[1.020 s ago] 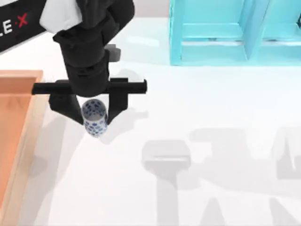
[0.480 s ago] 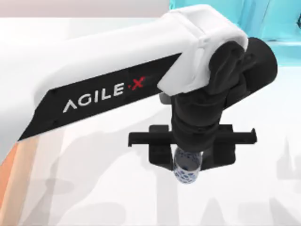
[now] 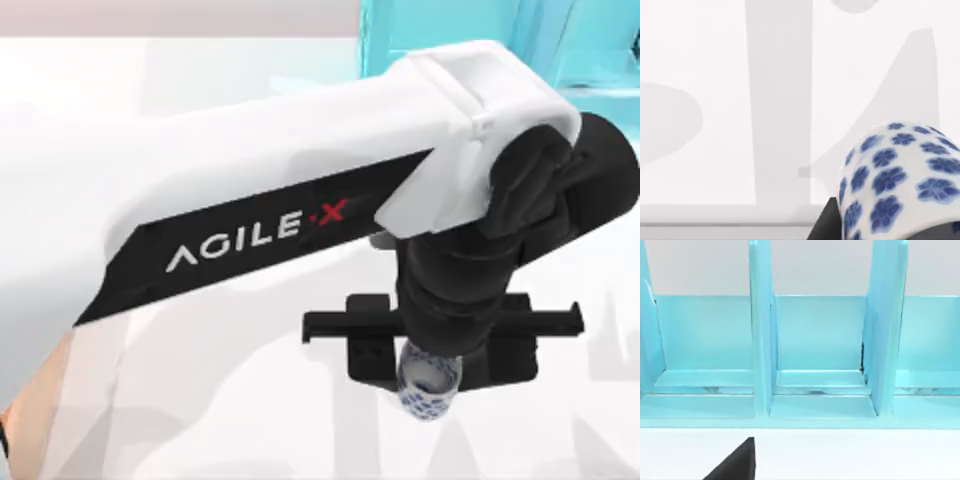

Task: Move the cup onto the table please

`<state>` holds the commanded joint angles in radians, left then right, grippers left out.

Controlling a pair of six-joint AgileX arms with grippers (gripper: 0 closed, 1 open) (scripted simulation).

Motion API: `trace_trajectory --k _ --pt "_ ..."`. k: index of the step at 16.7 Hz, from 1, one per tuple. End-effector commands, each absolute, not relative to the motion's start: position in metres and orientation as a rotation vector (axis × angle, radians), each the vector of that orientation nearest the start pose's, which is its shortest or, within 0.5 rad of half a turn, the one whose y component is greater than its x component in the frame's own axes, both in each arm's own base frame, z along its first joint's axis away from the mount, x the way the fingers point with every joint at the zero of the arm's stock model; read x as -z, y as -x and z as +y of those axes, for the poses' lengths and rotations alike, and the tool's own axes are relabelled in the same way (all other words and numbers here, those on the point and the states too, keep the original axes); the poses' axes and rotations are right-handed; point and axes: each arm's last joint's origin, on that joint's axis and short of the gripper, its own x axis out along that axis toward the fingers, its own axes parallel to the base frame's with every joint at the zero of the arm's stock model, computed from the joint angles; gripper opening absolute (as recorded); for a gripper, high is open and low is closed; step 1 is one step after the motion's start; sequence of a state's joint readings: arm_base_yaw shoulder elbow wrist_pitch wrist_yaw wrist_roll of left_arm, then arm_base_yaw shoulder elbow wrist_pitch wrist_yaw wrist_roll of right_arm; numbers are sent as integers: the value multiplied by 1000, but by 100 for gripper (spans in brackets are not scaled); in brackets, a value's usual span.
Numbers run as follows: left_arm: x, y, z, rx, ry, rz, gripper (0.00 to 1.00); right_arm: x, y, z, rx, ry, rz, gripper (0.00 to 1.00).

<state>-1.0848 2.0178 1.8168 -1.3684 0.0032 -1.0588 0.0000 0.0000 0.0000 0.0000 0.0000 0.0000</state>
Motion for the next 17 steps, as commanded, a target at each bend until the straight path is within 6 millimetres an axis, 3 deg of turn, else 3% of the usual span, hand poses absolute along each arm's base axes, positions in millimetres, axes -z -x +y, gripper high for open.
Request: trace_trajectory --k 3,10,14,17 --pt "-238 -188 -345 14 -16 1573 0 -160 -106 -1 0 0 0 100" --pt "-186 -187 -346 19 -12 1571 0 -160 -106 -1 0 0 0 100" --pt "-184 -187 -346 17 -15 1573 0 -160 -106 -1 0 0 0 100" --pt "-184 -187 -346 17 -15 1573 23 -160 -106 -1 0 0 0 100"
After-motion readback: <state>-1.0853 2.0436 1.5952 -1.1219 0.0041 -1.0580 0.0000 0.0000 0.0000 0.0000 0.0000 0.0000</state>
